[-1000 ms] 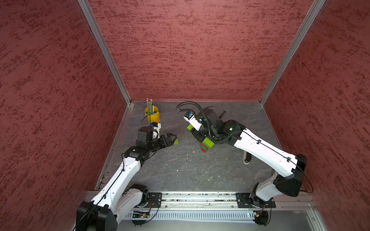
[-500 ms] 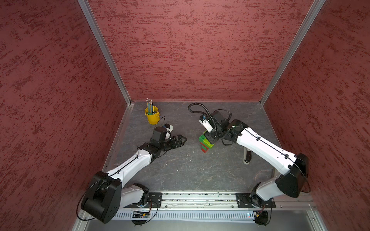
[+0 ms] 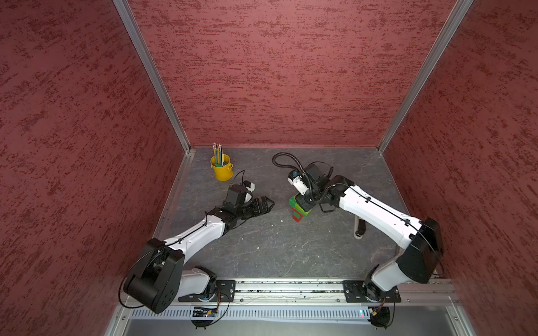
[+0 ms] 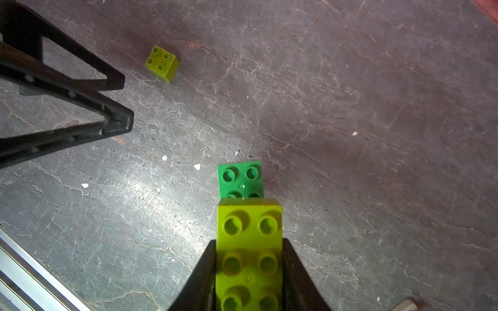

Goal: Assemble a spoon with lego
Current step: Assemble the lego brick with the lego brick.

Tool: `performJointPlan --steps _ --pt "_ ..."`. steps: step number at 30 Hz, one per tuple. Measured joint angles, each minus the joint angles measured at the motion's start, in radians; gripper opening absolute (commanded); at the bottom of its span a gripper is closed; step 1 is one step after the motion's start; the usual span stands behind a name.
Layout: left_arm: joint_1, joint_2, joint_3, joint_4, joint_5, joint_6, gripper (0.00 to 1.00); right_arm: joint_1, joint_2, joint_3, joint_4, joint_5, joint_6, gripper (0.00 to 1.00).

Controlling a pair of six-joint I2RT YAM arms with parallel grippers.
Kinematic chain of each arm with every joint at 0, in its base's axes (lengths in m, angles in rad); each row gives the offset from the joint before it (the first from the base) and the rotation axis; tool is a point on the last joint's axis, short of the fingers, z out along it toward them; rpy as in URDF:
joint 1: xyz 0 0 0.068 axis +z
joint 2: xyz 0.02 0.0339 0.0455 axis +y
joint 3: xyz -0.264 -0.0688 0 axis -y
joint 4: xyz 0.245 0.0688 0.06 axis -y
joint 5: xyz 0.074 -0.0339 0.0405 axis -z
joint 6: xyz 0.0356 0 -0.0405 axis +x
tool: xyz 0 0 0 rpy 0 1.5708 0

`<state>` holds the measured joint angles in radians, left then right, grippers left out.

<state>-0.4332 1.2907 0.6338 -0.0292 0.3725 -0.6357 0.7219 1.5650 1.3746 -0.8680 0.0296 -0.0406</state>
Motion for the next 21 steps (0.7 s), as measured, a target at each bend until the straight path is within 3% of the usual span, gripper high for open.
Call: performJointPlan --steps 21 --pt "0.000 0.000 -0.011 0.003 -0.003 -0.004 1.00 -0.006 0.006 -0.038 0.043 -0.010 -0.019 0.29"
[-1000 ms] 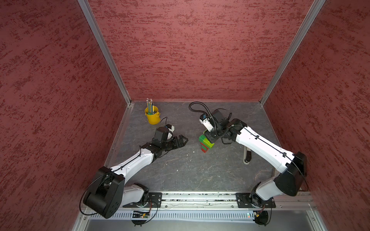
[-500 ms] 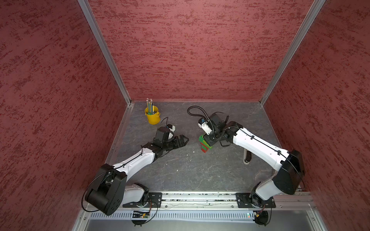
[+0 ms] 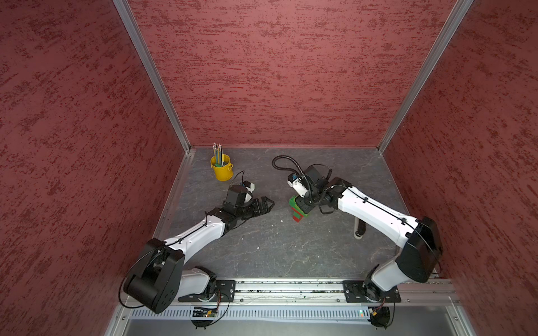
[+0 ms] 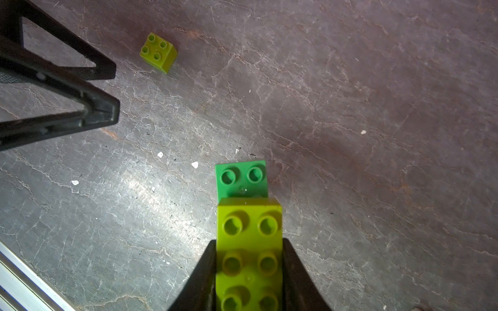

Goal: Assemble a spoon with lego
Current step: Assemble the lego brick with the lego brick.

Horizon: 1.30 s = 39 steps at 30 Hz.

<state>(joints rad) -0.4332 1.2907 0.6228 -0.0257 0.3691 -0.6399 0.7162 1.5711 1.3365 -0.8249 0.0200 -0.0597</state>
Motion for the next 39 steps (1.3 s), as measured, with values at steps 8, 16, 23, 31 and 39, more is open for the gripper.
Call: performJointPlan --steps 8,16,23,31,39 --pt "0.000 0.000 -0.002 -0.003 -0.005 0.000 1.00 0.000 0.000 -0.014 0.029 -0.006 -0.005 0.29" --pt "0.000 0.000 -0.002 -0.003 -0.009 0.000 1.00 -0.007 0.000 -0.018 0.029 -0.021 -0.032 0.28" --pt "0.000 0.000 -0.002 -0.005 -0.011 0.000 1.00 -0.016 0.008 -0.010 0.017 -0.028 -0.035 0.26" --pt "-0.004 -0.005 -0.002 -0.026 -0.032 0.002 1.00 -0.016 0.074 0.071 -0.052 -0.030 -0.035 0.22" --pt "-0.005 -0.017 -0.002 -0.037 -0.039 0.005 1.00 -0.017 0.043 0.023 -0.025 -0.042 -0.030 0.22"
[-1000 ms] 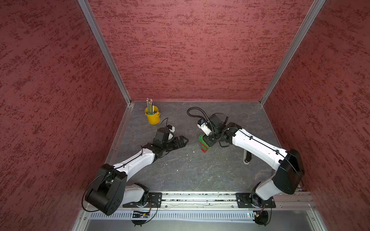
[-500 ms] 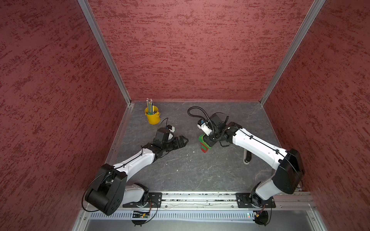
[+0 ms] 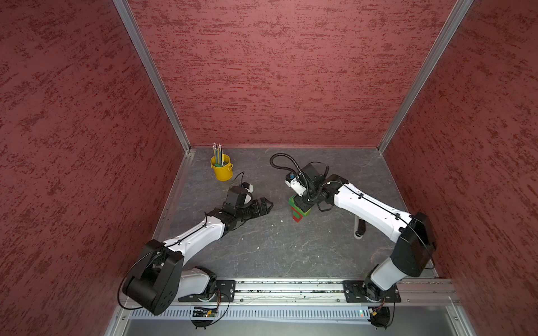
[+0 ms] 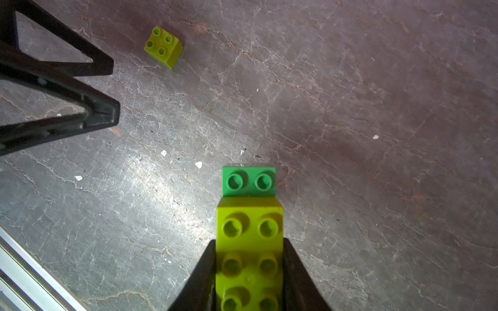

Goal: Assemble a spoon with lego
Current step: Assemble the lego brick with the lego brick.

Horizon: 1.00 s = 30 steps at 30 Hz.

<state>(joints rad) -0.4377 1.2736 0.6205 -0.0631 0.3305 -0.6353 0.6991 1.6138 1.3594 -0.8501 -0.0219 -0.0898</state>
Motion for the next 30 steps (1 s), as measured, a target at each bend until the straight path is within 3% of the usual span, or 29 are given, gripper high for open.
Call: performJointPlan --steps 2,6,9,23,30 --pt "0.000 -0.004 0.000 -0.004 0.000 0.003 1.00 0.000 -0.007 -0.008 0.008 0.000 0.001 0.26" --pt "0.000 -0.005 0.000 -0.012 -0.001 0.004 1.00 0.000 0.005 0.016 -0.009 0.000 0.002 0.47" --pt "0.000 -0.005 0.000 -0.016 -0.005 0.004 1.00 -0.001 0.025 0.022 -0.042 0.000 0.000 0.56" --pt "0.000 -0.015 0.000 -0.034 -0.019 0.006 1.00 -0.001 0.040 0.026 -0.082 0.002 0.004 0.73" --pt "0.023 -0.040 0.000 -0.065 -0.019 0.024 1.00 -0.001 0.040 0.079 -0.098 0.019 0.005 0.76"
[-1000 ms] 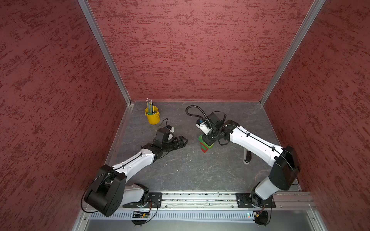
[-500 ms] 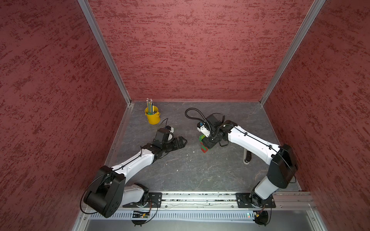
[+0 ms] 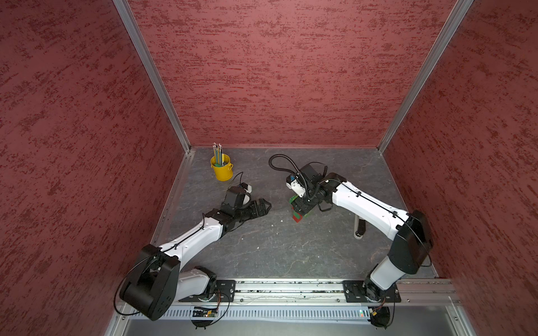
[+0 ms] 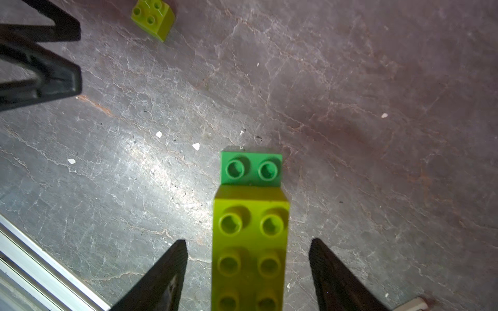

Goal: Assemble a spoon with lego
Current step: Assemble the lego brick with the lego brick, then move the lego brick at the center of the board.

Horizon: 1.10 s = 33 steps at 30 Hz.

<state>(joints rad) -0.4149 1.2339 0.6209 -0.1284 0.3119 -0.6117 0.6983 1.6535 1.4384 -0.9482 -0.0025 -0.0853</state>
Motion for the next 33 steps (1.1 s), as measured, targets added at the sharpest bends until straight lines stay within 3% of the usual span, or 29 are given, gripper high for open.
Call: performJointPlan --steps 8,17,24,29,33 --pt "0.101 0.039 0.050 -0.101 -0.024 0.084 1.00 -0.001 -0.042 0.064 -0.041 0.059 0.002 0.79" --pt "0.168 0.384 0.253 -0.053 0.034 0.182 1.00 -0.008 -0.153 0.092 -0.050 0.111 0.002 0.82" --pt "0.171 0.572 0.374 0.003 0.127 0.205 1.00 -0.034 -0.177 0.113 -0.080 0.136 0.001 0.82" --pt "0.140 0.581 0.369 0.026 0.177 0.201 1.00 -0.035 -0.177 0.117 -0.084 0.139 -0.003 0.81" --pt "0.087 0.527 0.284 0.066 0.209 0.173 1.00 -0.035 -0.175 0.122 -0.080 0.137 -0.011 0.79"
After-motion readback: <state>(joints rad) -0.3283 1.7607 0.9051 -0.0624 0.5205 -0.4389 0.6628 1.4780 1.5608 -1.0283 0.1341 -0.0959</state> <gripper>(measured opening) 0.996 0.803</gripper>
